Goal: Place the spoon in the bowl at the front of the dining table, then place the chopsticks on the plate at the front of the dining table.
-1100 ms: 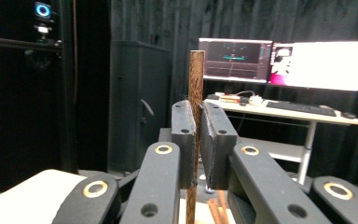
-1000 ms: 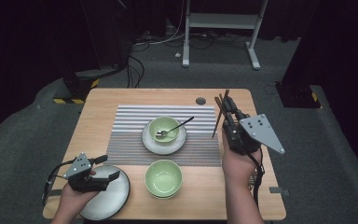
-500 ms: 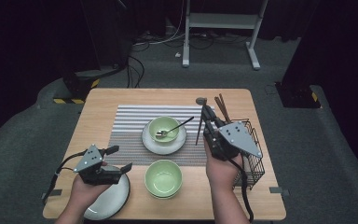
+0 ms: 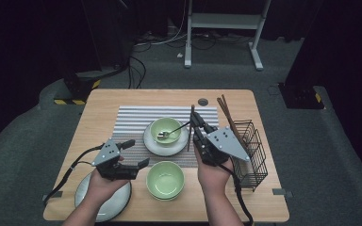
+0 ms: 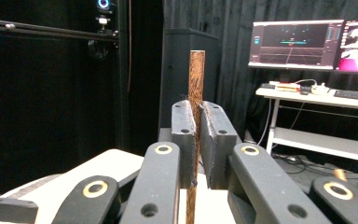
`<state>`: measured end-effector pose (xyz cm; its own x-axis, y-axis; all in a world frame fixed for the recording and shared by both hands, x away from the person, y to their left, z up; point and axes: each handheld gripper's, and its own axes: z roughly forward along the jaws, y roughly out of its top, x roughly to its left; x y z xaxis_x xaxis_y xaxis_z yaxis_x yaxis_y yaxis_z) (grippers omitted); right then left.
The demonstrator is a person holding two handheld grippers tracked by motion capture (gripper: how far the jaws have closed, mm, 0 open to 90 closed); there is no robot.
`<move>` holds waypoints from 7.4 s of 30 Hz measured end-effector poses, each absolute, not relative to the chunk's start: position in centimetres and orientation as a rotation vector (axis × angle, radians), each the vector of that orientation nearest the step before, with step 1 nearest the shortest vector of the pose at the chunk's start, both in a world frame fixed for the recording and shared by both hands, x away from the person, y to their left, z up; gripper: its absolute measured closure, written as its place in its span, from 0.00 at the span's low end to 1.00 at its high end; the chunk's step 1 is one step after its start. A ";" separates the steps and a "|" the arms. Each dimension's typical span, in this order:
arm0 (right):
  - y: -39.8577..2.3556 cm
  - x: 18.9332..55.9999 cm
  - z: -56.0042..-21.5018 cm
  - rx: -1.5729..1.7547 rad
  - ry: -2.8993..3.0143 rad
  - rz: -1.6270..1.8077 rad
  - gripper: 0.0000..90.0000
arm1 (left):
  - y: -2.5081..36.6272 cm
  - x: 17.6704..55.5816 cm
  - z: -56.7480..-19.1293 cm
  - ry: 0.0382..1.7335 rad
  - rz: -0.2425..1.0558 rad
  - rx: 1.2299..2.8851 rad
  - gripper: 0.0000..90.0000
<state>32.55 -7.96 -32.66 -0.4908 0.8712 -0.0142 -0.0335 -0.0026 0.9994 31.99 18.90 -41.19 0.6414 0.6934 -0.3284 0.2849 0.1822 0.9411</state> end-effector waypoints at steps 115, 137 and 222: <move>-0.4 32.5 -33.8 0.822 1.677 1.681 0.77 | 16.9 32.0 -43.8 0.860 0.398 1.395 0.94; -1.5 34.2 -35.1 0.894 1.650 1.614 0.70 | 18.1 30.5 -43.5 0.858 0.364 1.339 0.94; -9.3 30.8 -44.0 0.961 1.791 1.382 0.55 | 21.4 32.5 -43.5 1.084 0.461 1.307 0.94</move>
